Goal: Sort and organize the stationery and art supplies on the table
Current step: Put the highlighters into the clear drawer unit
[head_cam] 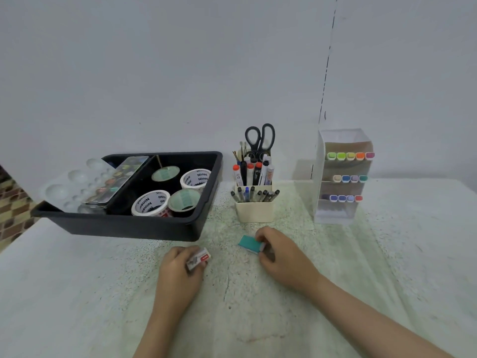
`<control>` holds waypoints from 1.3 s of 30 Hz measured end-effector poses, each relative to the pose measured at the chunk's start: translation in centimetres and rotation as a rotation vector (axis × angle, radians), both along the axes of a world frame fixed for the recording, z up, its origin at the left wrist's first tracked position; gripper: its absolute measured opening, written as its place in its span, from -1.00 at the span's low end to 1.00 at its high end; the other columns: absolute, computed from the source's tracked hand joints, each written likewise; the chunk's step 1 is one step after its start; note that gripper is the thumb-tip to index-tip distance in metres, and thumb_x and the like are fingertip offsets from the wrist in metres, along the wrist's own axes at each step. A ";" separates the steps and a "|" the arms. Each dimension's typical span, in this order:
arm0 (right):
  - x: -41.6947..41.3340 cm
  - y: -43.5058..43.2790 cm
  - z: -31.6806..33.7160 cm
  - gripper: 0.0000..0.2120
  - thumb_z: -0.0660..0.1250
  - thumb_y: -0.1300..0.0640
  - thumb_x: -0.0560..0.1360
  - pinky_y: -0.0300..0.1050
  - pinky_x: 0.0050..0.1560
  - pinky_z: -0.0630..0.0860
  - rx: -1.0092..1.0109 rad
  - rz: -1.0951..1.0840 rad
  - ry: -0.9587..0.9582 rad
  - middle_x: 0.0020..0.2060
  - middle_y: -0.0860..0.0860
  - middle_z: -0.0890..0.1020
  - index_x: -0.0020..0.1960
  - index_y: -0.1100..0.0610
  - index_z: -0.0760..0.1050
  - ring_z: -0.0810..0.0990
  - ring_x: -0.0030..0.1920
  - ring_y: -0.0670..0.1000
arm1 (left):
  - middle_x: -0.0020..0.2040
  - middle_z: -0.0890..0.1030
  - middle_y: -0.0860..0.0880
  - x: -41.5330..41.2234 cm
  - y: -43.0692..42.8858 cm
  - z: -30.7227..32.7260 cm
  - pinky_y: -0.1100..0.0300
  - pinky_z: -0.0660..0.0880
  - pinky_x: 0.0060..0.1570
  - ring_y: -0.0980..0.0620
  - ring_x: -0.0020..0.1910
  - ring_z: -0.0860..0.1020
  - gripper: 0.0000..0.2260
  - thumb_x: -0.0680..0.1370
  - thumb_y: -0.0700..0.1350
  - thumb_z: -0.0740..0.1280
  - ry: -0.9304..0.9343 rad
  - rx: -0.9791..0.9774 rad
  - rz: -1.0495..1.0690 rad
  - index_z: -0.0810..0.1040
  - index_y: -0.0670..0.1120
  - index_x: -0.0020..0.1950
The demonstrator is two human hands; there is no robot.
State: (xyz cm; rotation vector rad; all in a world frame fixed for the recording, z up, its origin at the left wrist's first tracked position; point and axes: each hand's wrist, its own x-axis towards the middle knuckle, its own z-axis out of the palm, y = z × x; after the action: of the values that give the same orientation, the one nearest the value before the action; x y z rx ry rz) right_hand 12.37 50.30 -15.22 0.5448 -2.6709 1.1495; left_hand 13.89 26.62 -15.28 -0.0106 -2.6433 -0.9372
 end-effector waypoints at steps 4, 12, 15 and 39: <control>0.9 1.9 0.1 -0.74 0.27 0.31 0.47 -0.16 -0.01 0.53 -0.121 -0.016 -0.068 -0.02 -0.13 0.53 0.04 -0.01 0.41 0.52 0.02 -0.09 | -0.01 0.46 0.13 0.2 2.5 0.3 0.43 0.28 -0.08 0.19 -0.01 0.41 -0.73 0.44 -0.14 0.45 -0.010 0.006 -0.131 0.60 0.00 0.14; 3.4 7.3 1.1 -0.53 0.29 0.47 0.32 -0.32 0.01 0.50 -0.234 -0.100 -0.141 -0.09 -0.05 0.59 0.03 -0.04 0.45 0.56 0.00 -0.14 | -0.02 0.47 0.19 -1.2 7.0 0.8 0.31 0.40 0.06 0.24 -0.01 0.42 -0.72 0.45 -0.09 0.43 -0.027 -0.026 -0.339 0.58 0.04 0.14; 4.1 8.7 1.4 -0.54 0.31 0.46 0.32 -0.33 0.03 0.50 -0.223 -0.103 -0.172 -0.06 -0.04 0.60 0.05 -0.01 0.46 0.56 0.04 -0.15 | -0.03 0.46 0.19 -1.7 8.4 0.8 0.24 0.39 0.12 0.21 0.01 0.42 -0.71 0.44 -0.06 0.42 -0.046 -0.081 -0.404 0.58 0.06 0.17; 4.7 10.3 -0.8 -0.82 0.39 -0.21 0.23 -0.19 0.40 -0.09 -0.010 -0.339 -0.027 -0.05 -0.55 0.50 -0.16 -0.35 0.52 0.43 0.10 -0.32 | -0.07 0.54 0.21 -2.9 12.9 -0.1 0.27 0.37 0.09 0.27 0.04 0.42 -0.71 0.37 -0.06 0.51 -0.078 0.074 -0.672 0.65 0.16 0.07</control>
State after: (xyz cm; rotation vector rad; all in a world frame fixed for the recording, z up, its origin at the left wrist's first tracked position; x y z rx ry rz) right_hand 17.06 60.59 -16.00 0.0677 -2.6412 1.0739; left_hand 10.97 39.48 -15.39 -0.9063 -2.7064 -1.2449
